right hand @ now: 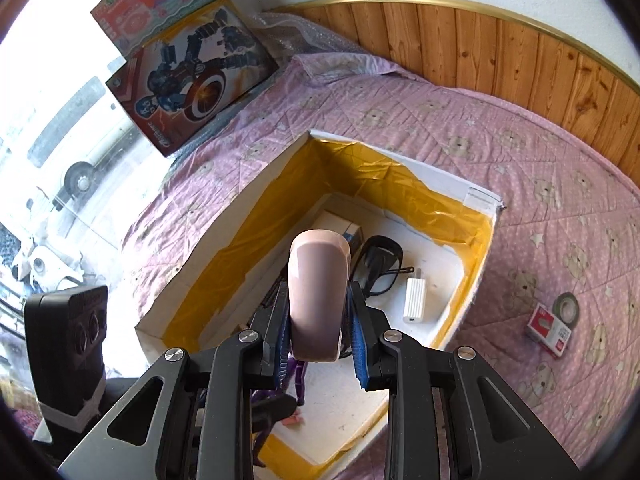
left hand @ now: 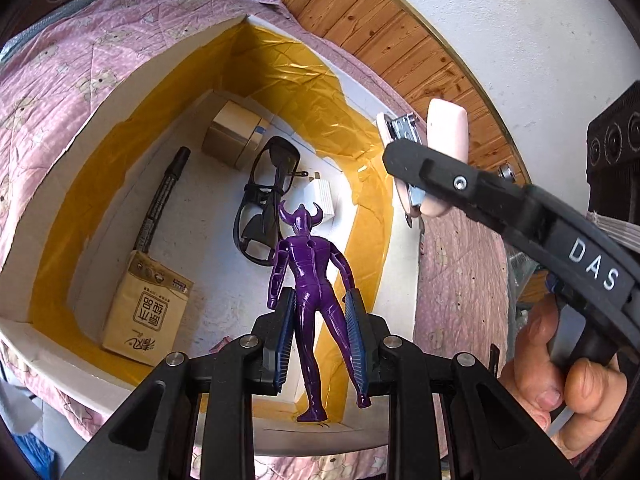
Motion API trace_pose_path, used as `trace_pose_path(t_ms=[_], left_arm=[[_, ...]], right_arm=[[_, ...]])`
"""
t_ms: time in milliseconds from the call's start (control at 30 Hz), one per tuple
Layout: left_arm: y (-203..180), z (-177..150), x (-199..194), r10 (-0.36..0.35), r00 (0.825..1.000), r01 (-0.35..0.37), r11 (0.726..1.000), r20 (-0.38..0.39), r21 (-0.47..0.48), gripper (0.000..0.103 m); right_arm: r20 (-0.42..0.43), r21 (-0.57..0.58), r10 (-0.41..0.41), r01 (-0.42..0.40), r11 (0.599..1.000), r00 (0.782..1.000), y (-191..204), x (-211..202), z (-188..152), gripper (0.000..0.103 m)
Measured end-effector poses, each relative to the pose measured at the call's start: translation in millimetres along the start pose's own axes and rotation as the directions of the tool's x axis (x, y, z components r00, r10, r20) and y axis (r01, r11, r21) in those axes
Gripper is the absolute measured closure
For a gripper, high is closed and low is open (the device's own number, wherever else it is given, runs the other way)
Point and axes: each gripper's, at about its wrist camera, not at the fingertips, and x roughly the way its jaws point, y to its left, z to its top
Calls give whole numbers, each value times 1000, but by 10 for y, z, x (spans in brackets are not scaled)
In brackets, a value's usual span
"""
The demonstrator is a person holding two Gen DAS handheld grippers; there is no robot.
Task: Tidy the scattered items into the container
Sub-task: 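Carry the purple figure and pink stapler over the white box with both tools, then open both tools to release the stapler and figure into the box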
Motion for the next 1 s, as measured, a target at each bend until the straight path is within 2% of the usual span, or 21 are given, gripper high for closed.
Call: trace_pose_path(t_ms=[167,367,500,600,667,900,1000], left_arm=[[38,-15,6,-24,1000,25,995,9,-92,77],[39,-14,50,-15,1000,16,992,9,-127,76],[43,16,132,-9,1000,7,991,-19,-136,76],[81,42,165,-31,999,27,988,-27,-150,75],[112,42,124,-53,998,49,987,-18,-151,75],[194,-16,-55,-48,999,49,991,7,-127,75],[146,-40,-45,-51,999,49,994,-13,-97,75]], right_arm=[[-89,-3,44,-44,999,995,44,347,146,76],[-170,24,92,-89,996,981,29,659,294,76],[-234,46,145,-138,989,961,33,873,343,72],[-232,48,134,-127,991,963,21,903,345,65],[-220,44,130,-123,991,967,19,854,341,65],[-198,57,119,-110,992,973,-25,709,265,65],[-187,70,121,-110,991,975,-39,665,229,65]])
